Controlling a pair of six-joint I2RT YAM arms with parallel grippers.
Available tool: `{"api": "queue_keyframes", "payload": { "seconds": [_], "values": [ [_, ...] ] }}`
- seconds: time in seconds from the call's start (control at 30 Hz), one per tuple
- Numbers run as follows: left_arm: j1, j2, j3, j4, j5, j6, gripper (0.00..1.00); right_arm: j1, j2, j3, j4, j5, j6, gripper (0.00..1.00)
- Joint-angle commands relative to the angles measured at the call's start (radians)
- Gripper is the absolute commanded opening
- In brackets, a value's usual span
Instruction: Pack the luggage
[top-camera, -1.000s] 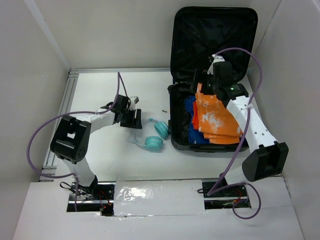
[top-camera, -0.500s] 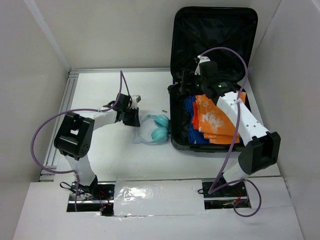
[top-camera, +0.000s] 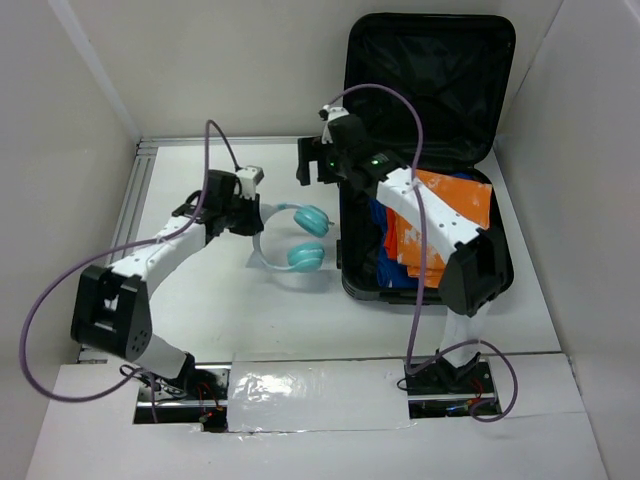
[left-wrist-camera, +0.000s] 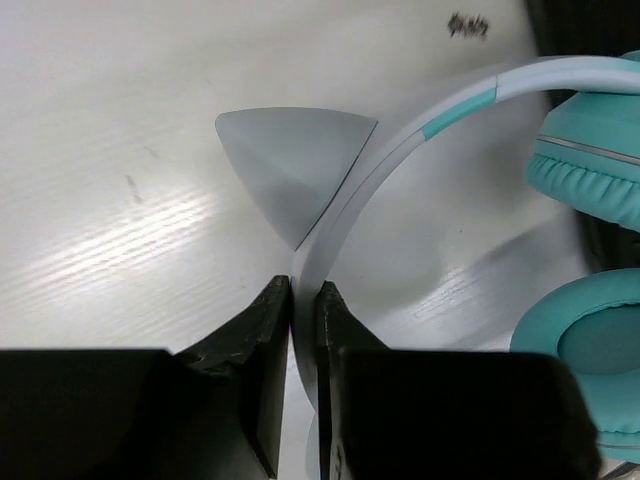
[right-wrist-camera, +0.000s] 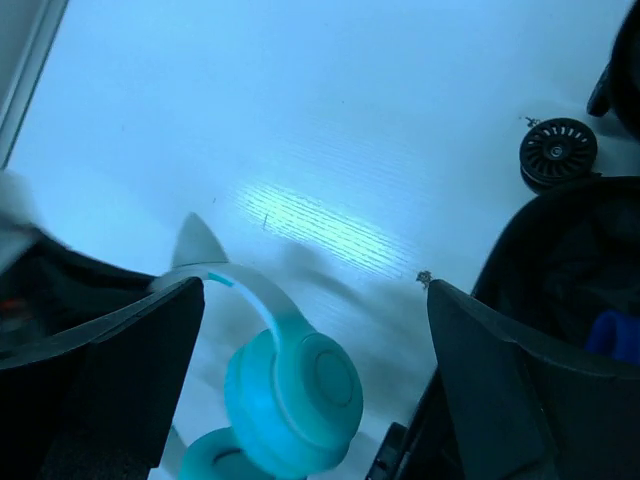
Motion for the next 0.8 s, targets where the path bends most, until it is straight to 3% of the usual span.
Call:
{"api": "queue_keyframes", "payload": {
  "seconds": [0.0,0.13,0.4,0.43,0.53,0.77],
  "values": [
    [0.034,-0.113,0.028,0.021,0.046,0.034,0.00,0.050,0.084,0.099,-0.018,0.096,0.016,0.99],
    [0.043,-0.175,0.010,0.000,0.022,0.034,0.00,0.060,0.138,0.168,-0.091,0.253,0.063,0.94],
    [0.112,-0.264,-0.030,0.009,-0.008,-0.029,0.00,0.050,0.109,0.116,-0.104,0.246,0.112,0.46],
    [0.124,-0.264,-0.030,0.009,-0.030,-0.029,0.00,0.062,0.109,0.116,-0.104,0.246,0.112,0.34],
    [0.124,-0.264,-0.009,-0.002,-0.052,-0.049,0.00,0.099,0.109,0.107,-0.136,0.262,0.122,0.20],
    [0.124,-0.264,-0.009,0.009,0.006,-0.069,0.00,0.175,0.127,0.101,-0.111,0.262,0.151,0.11]
  ]
}}
